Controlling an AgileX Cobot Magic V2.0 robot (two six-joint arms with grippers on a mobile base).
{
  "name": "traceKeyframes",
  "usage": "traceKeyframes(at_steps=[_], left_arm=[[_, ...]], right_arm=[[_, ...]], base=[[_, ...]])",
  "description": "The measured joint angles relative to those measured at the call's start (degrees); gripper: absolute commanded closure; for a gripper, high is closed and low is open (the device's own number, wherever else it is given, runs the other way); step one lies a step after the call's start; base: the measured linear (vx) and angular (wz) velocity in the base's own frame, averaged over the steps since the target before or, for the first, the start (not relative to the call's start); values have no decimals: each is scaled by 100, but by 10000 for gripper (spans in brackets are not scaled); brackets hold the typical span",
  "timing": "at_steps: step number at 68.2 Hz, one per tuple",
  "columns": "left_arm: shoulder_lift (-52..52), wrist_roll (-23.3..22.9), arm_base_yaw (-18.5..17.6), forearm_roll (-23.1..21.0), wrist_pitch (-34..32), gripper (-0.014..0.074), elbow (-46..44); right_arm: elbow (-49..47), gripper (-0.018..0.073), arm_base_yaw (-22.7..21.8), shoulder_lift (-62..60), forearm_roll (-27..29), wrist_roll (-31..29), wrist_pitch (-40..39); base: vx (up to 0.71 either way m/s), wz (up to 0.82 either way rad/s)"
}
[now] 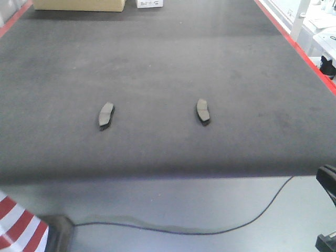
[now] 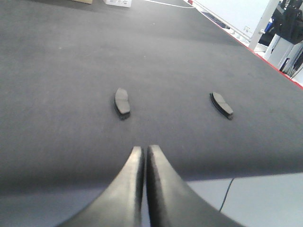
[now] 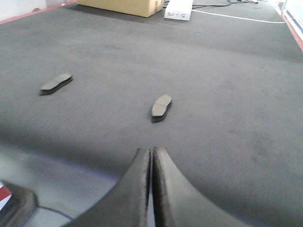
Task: Move and align brake pads A on conveyor
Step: 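Drive the base away from the conveyor belt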
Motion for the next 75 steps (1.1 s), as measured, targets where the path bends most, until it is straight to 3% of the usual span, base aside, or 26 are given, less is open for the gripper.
traceKeyframes(at_steps=[40, 75], left_arm=[[0, 0, 0, 0, 0, 602, 0], [0, 0, 0, 0, 0, 602, 0]], right_arm=[[0, 566, 0, 0, 0, 0, 0], [3, 566, 0, 0, 0, 0, -4]], base=[[-27, 3], [-12, -61]])
